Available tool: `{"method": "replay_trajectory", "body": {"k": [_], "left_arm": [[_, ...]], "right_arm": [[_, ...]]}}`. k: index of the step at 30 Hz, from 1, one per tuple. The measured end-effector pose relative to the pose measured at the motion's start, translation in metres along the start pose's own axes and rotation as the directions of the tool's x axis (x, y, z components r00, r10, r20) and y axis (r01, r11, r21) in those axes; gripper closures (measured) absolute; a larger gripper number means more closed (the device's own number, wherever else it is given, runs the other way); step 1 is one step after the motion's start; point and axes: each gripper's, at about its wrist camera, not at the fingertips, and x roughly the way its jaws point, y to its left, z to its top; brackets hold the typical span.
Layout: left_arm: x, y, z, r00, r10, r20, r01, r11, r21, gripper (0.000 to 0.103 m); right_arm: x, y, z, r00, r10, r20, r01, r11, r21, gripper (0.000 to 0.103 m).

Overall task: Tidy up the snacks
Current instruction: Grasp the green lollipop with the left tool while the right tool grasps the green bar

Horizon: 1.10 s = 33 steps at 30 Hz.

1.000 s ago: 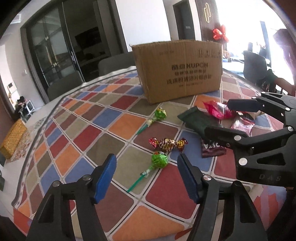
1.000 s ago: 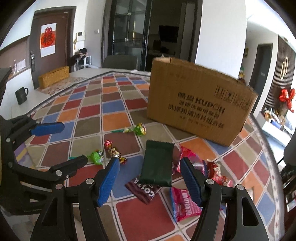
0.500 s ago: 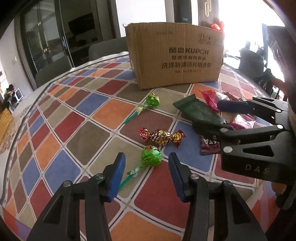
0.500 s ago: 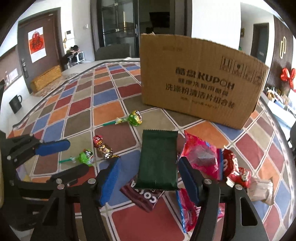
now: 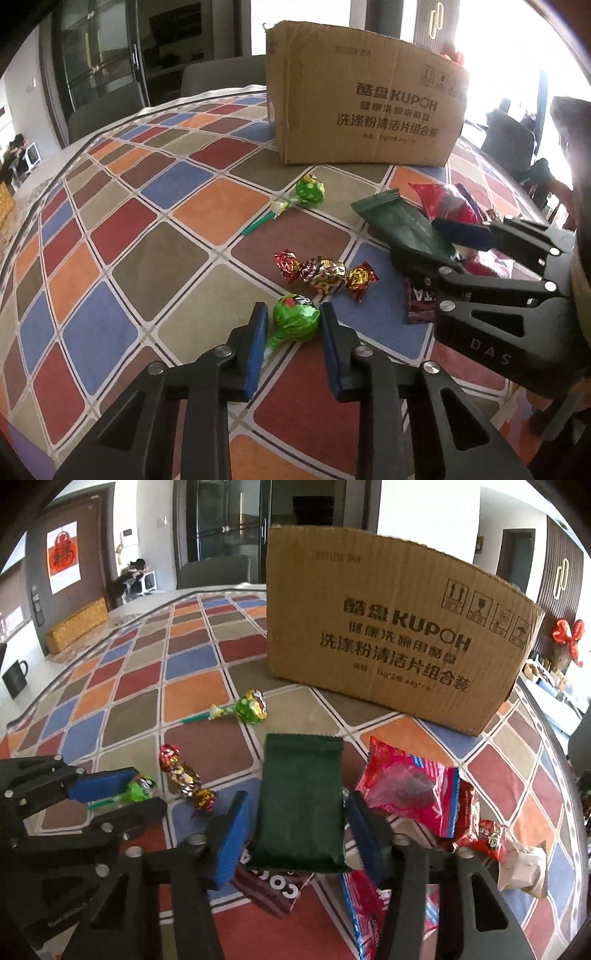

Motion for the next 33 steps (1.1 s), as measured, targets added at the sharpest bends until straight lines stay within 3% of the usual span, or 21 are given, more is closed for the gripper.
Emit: {"method": "replay_trajectory", "body": {"k": [13,33], "left_arm": [[-0.019,0.001,0.008,0.999,0.007,0.042,-0.004,0.996,-0.092,0.078],[-0.079,-0.013,0.037,0.979,0.042,0.202,-0.022,0.994,-0.104,0.078]], "right_arm": [[-0.008,-0.001,-0.003,0.999,0.036,0.016,-0.037,0.999,0.008,0.057],[-0.071,-0.024,0.017,0.983,0.041,0.181,-0.052,0.997,0.058,0.056]]}}
